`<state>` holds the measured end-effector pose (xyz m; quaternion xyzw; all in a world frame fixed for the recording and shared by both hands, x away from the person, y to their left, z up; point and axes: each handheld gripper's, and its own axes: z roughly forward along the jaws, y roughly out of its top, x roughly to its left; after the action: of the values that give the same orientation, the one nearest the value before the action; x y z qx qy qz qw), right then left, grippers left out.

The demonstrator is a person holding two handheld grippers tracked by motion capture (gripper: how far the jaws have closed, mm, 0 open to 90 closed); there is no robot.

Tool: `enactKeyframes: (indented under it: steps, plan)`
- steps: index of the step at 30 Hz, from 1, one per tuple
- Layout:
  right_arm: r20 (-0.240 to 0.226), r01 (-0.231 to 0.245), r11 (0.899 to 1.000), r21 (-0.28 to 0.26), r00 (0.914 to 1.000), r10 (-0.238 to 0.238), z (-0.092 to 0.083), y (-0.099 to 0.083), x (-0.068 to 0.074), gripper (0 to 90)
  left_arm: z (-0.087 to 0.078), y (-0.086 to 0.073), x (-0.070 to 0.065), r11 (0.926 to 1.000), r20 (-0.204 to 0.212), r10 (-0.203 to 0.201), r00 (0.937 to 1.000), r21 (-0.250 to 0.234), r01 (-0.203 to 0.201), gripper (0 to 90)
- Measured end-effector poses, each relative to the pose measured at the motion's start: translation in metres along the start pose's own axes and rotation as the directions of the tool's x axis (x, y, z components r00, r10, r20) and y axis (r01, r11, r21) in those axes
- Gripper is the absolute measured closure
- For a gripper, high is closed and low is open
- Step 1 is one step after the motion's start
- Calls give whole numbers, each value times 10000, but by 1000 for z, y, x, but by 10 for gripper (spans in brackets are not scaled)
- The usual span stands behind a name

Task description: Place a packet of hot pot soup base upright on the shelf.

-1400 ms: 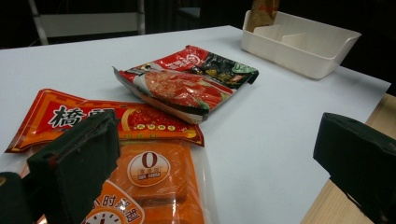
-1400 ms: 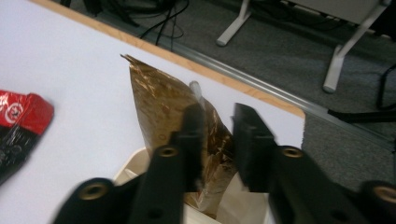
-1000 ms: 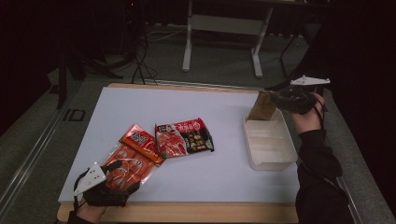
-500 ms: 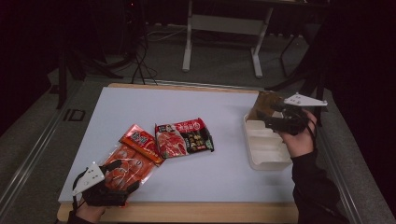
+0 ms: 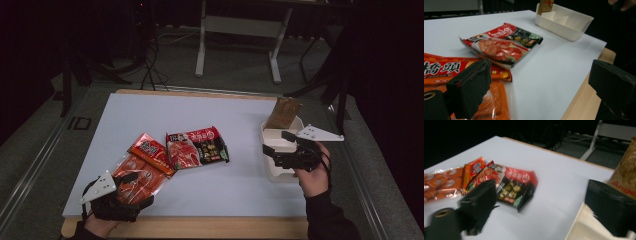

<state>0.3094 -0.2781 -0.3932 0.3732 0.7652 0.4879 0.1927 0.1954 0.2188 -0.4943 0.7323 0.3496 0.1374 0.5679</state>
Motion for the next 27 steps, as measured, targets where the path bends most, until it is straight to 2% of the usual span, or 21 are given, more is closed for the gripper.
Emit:
enactKeyframes:
  steps: [1, 2, 7, 10, 12, 17, 18, 20, 21, 22, 24, 26, 27]
  plan:
    - [47, 22, 10000, 3, 10000, -22, -1, -2, 3, 158, 1, 1, 0, 10000, -2, 11, 10000, 11, -11, 63]
    - [51, 52, 10000, -46, 10000, -51, -2, -3, 5, 146, 2, 4, 1, 9999, -20, 126, 9999, 68, -126, 70]
    - [-323, 175, 9988, -459, 9993, -190, -14, -7, 19, 146, 8, 13, 6, 9979, 5, 410, 9992, 504, -410, 183]
    - [-555, 262, 9972, -694, 9980, -301, -23, -8, 27, 148, 13, 19, 11, 9970, -195, 331, 9993, 707, -317, 282]
    - [-598, 399, 9968, -691, 9972, -441, -27, -10, 33, 151, 16, 22, 15, 9963, -245, 124, 9996, 853, -103, 359]
    - [-666, 769, 9939, -789, 9944, -822, -33, -20, 45, 151, 26, 34, 23, 9934, -537, 129, 9985, 1143, -66, 491]
    - [-681, 772, 9936, -826, 9942, -829, -34, -22, 46, 151, 28, 38, 25, 9931, -725, 123, 9973, 1169, -37, 502]
    - [-650, 784, 9936, -808, 9944, -837, -34, -24, 47, 151, 30, 41, 26, 9931, -714, 67, 9974, 1175, 17, 548]
    - [-635, 810, 9937, -775, 9943, -860, -34, -25, 48, 151, 35, 48, 29, 9907, -968, 53, 9953, 1358, 79, 548]
    - [-648, 874, 9934, -736, 9936, -922, -35, -27, 49, 151, 38, 51, 30, 9891, -964, 96, 9953, 1474, 47, 608]
    - [-578, 916, 9932, -719, 9937, -958, -36, -28, 49, 151, 43, 57, 33, 9859, -1150, 294, 9929, 1671, -98, 667]
    - [-590, 913, 9930, -747, 9937, -958, -36, -29, 49, 151, 45, 59, 35, 9847, -1120, 282, 9933, 1742, -83, 738]
    - [-620, 874, 9929, -810, 9938, -925, -37, -30, 48, 151, 45, 59, 35, 9847, -1120, 282, 9933, 1742, -83, 738]
